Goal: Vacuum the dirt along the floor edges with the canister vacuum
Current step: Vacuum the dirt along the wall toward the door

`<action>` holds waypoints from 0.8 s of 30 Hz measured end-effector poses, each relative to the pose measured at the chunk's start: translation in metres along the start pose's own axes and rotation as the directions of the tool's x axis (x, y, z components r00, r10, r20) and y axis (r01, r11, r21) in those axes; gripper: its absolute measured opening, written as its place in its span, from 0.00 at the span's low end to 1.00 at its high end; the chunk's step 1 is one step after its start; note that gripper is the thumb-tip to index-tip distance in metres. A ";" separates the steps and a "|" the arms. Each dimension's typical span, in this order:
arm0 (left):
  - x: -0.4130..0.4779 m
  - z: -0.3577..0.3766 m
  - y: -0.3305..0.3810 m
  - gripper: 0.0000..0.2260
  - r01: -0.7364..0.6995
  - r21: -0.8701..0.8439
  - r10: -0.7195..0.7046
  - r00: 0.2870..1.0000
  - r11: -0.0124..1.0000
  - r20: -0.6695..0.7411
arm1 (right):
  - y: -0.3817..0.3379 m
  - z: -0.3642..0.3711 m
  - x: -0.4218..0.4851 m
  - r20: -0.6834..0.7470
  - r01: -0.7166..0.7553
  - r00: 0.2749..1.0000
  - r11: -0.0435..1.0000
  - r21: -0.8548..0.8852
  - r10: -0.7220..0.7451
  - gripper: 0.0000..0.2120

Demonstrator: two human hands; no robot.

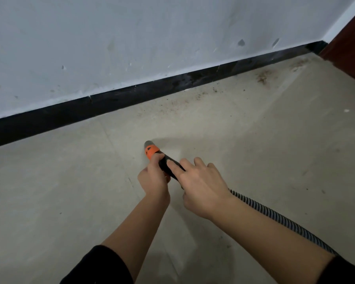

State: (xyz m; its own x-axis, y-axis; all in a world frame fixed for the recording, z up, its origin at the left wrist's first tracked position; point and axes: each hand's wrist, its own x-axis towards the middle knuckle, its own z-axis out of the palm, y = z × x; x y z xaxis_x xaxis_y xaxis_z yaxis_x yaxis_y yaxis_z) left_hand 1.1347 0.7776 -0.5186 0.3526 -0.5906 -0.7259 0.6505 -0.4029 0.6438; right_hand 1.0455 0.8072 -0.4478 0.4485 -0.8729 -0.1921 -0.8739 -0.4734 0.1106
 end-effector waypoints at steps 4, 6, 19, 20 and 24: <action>-0.006 -0.005 0.001 0.08 -0.007 -0.006 0.006 1.000 1.000 -0.018 | -0.001 0.001 -0.001 0.004 0.018 1.000 1.000 -0.002 -0.018 0.36; -0.006 -0.008 0.004 0.08 -0.011 0.002 0.011 1.000 1.000 -0.029 | -0.002 0.001 0.000 0.005 0.025 1.000 1.000 0.000 -0.025 0.36; 0.015 -0.007 0.013 0.08 0.037 0.126 -0.058 0.984 0.991 0.168 | 0.007 0.006 0.009 -0.022 -0.034 0.999 0.999 0.026 0.035 0.34; 0.013 -0.002 0.009 0.07 0.052 0.136 -0.076 0.980 0.989 0.183 | 0.013 0.007 0.006 -0.018 -0.046 0.999 0.999 0.016 0.046 0.35; 0.009 0.021 -0.004 0.07 0.100 0.183 -0.147 0.953 0.978 0.264 | 0.036 0.013 -0.007 -0.008 -0.103 0.995 0.995 -0.003 0.103 0.32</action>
State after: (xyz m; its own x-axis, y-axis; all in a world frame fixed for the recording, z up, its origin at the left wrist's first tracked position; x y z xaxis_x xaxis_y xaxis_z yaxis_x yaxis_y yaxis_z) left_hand 1.1210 0.7591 -0.5226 0.0625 -0.6883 -0.7227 0.5485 -0.5813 0.6011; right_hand 1.0084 0.7973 -0.4551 0.3574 -0.9180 -0.1721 -0.9150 -0.3811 0.1326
